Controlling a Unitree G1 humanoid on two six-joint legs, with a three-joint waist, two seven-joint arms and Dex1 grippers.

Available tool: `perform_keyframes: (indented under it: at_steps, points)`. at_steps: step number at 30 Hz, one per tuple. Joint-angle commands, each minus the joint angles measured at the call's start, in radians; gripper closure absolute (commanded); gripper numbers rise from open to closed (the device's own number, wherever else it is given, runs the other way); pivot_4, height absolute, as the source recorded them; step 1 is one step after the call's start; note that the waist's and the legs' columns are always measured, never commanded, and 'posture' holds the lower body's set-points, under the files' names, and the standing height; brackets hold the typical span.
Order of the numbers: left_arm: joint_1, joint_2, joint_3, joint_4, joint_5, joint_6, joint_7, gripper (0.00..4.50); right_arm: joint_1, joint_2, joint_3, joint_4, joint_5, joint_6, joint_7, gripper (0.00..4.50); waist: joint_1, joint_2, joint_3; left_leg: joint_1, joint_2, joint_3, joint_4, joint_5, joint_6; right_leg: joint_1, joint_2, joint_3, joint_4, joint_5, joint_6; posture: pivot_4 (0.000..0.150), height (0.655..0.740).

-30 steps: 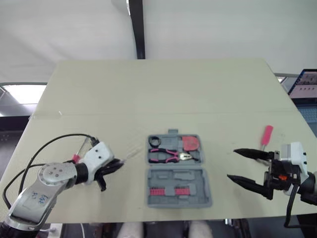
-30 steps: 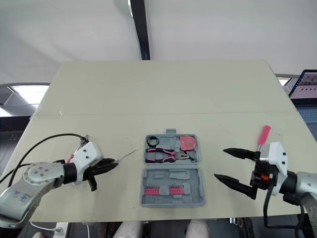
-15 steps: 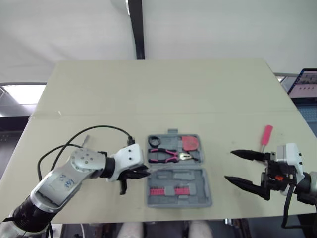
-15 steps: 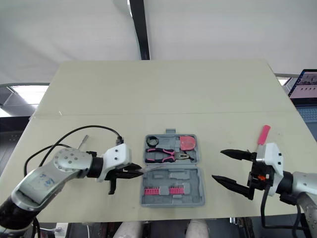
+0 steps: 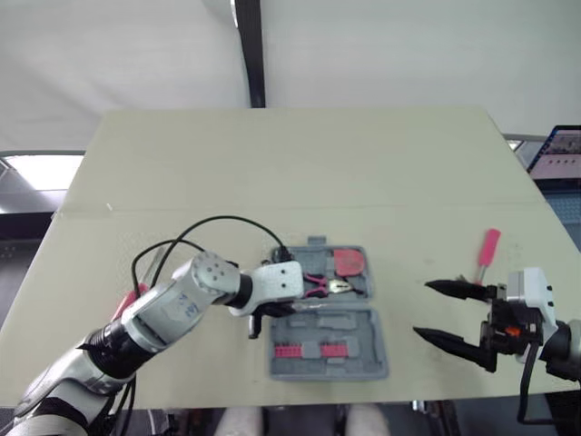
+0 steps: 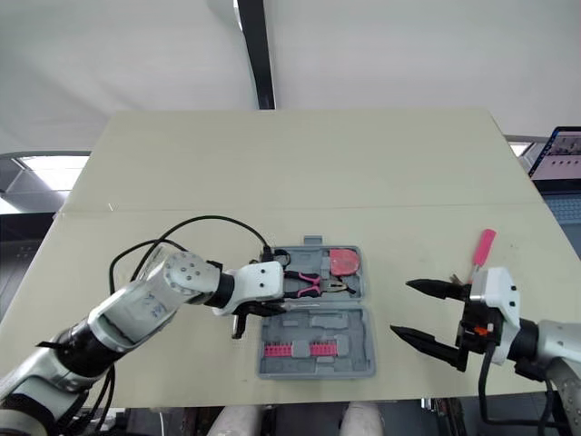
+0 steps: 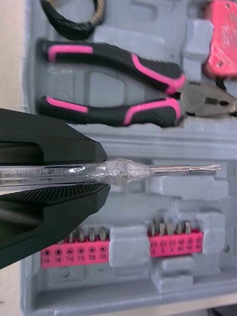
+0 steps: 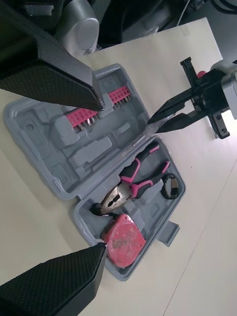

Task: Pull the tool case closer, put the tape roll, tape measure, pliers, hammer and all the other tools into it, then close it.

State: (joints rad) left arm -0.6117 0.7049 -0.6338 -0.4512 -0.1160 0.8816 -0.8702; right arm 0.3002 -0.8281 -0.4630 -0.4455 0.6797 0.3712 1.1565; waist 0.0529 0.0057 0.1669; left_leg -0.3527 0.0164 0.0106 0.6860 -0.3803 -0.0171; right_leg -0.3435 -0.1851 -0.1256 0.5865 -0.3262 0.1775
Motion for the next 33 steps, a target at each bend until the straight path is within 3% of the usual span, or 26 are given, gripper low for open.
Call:
perform_keyframes:
  at_steps: [1, 33]
  points:
    - [-0.026, -0.021, -0.024, -0.015, 0.014, 0.028, -0.015, 4.45, 0.010, -0.010, -0.037, -0.037, 0.012, -0.004, -0.004, 0.00, 0.000, 0.000, 0.000, 0.000, 0.000, 0.000, 0.000, 0.000, 0.000, 0.000, 0.000, 0.000, 0.000, 0.000, 0.000, 0.150, 0.7400]
    - [-0.151, -0.137, -0.151, 0.152, 0.127, 0.030, -0.055, 4.45, 0.091, 0.025, -0.082, -0.100, 0.031, -0.012, -0.046, 0.00, 0.003, 0.000, 0.000, 0.000, 0.000, 0.000, 0.002, 0.000, 0.000, 0.000, 0.000, 0.000, 0.001, 0.000, 0.000, 0.150, 0.7400]
